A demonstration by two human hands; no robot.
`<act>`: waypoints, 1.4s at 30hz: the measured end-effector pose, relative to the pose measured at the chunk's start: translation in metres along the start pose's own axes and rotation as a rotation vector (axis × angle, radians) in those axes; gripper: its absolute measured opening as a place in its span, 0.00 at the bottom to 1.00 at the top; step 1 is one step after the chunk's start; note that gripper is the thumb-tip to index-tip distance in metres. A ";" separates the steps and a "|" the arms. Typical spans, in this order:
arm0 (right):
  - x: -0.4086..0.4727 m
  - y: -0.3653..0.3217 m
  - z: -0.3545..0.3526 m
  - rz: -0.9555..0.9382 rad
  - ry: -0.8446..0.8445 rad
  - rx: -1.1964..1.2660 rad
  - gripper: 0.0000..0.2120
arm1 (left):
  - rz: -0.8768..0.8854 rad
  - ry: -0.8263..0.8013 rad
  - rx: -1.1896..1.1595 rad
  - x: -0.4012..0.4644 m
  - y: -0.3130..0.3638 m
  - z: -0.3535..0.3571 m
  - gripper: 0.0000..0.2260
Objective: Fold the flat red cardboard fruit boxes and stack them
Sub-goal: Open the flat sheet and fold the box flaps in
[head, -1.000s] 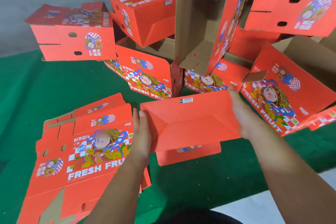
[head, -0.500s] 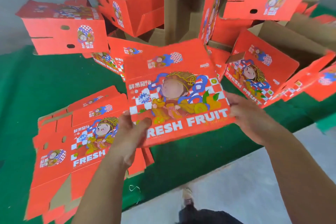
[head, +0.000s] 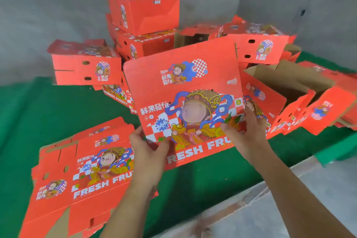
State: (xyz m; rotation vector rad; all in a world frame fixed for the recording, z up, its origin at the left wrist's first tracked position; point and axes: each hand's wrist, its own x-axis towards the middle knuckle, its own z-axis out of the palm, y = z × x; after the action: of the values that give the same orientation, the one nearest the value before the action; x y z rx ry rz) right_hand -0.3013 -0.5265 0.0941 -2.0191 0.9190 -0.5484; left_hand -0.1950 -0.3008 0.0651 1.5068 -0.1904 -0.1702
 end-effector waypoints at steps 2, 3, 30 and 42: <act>0.016 -0.018 -0.007 -0.083 0.045 0.039 0.29 | 0.069 0.005 0.007 0.011 0.016 0.010 0.25; 0.026 -0.026 -0.010 -0.121 0.069 0.053 0.28 | 0.103 0.003 0.008 0.017 0.024 0.016 0.26; 0.310 -0.017 -0.018 -0.513 -0.102 -0.029 0.45 | 0.063 -0.030 0.069 0.197 0.067 0.298 0.21; 0.355 -0.027 0.015 -0.216 -0.095 0.530 0.48 | -0.125 -0.221 0.012 0.239 0.069 0.339 0.12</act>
State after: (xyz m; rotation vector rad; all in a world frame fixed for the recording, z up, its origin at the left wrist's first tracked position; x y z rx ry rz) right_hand -0.0537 -0.7817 0.1246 -1.6469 0.4362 -0.7215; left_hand -0.0404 -0.6809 0.1565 1.5111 -0.2738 -0.4371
